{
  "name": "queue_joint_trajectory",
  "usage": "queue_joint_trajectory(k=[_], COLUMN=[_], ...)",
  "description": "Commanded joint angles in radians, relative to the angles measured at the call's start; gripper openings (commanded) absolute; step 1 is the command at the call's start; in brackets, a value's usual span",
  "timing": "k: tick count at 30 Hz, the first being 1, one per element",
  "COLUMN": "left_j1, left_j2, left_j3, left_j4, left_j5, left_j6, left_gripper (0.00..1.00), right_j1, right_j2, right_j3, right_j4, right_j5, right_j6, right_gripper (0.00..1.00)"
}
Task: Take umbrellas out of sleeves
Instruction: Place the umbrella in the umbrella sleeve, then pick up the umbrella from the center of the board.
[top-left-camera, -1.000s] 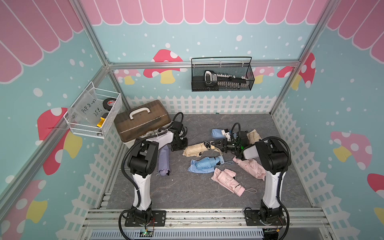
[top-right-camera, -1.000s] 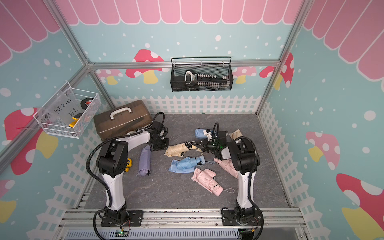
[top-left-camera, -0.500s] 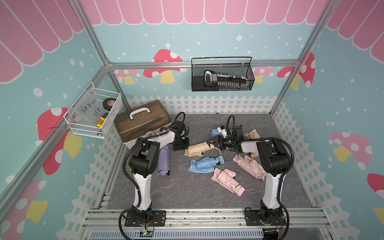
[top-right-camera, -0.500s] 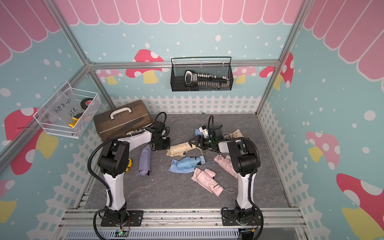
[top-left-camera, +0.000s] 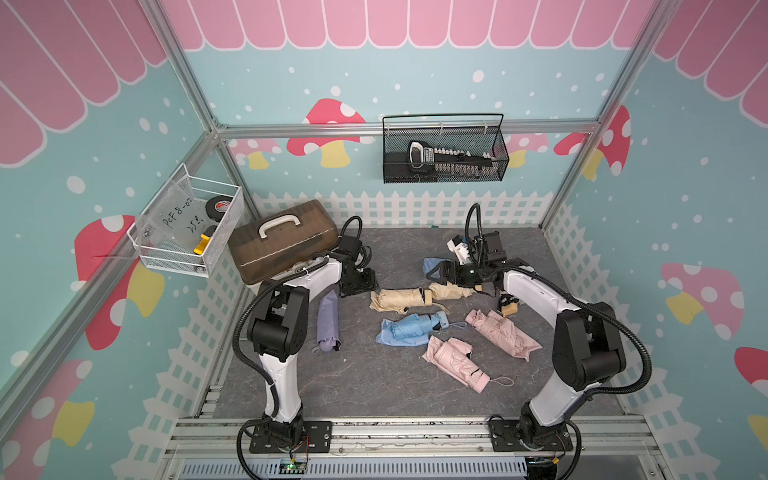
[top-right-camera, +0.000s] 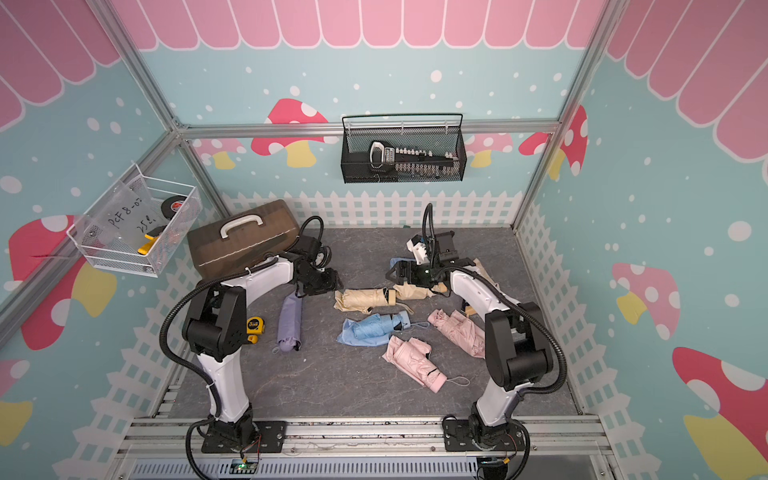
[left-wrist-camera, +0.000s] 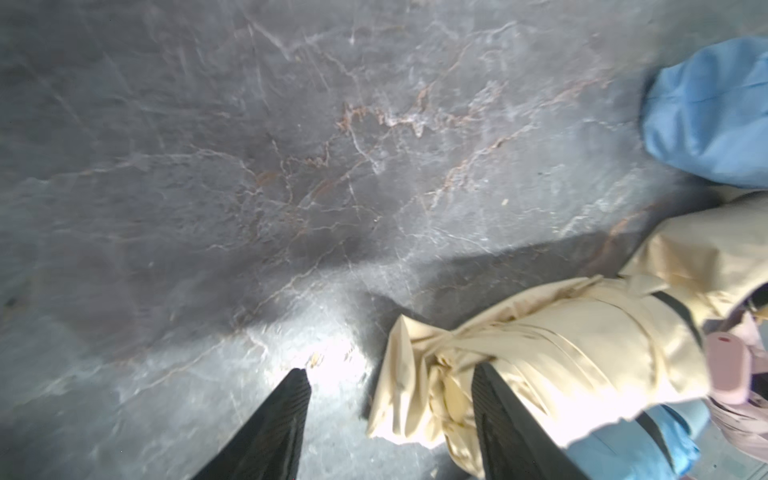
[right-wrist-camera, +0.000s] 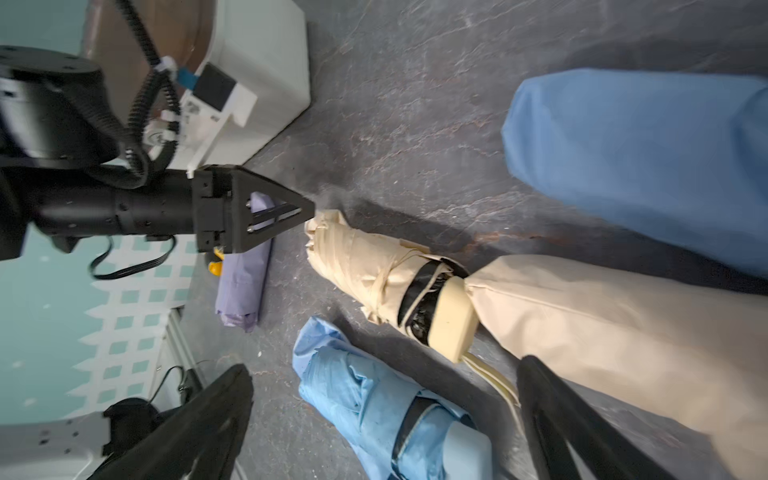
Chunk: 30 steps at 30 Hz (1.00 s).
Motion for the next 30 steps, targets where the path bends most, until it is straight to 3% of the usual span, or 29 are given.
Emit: queue_joint_trajectory(k=[1, 10, 17, 23, 30], left_j1=[0.0, -0.069, -0.158, -0.18, -0.181], left_j2=[-0.063, -0.015, 0.158, 0.29, 0.31], left_j3=[-0.013, 0.095, 0.309, 0.45, 0.419], left_j4=[0.015, 0.046, 0.044, 0.044, 0.049], left_j5=[0.017, 0.128, 0.188, 0.238, 0.257], left_j6=[0.003, -0.007, -0.043, -0.067, -0.066], left_gripper=[0.63, 0.63, 0.63, 0.64, 0.65], right_j1=[-0.02, -0.156, -0.22, -0.232, -0.241], right_j2=[-0.001, 0.091, 0.145, 0.19, 0.269], right_j3=[0.064, 0.098, 0.065, 0.067, 0.085], right_j4=[-0.182, -0.17, -0.16, -0.134, -0.12], right_j5=[0.196, 0.176, 0.121, 0.092, 0.054], right_j6=[-0.13, -0.049, -0.054, -0.054, -0.044], right_gripper=[0.97, 0.97, 0.97, 0.97, 0.97])
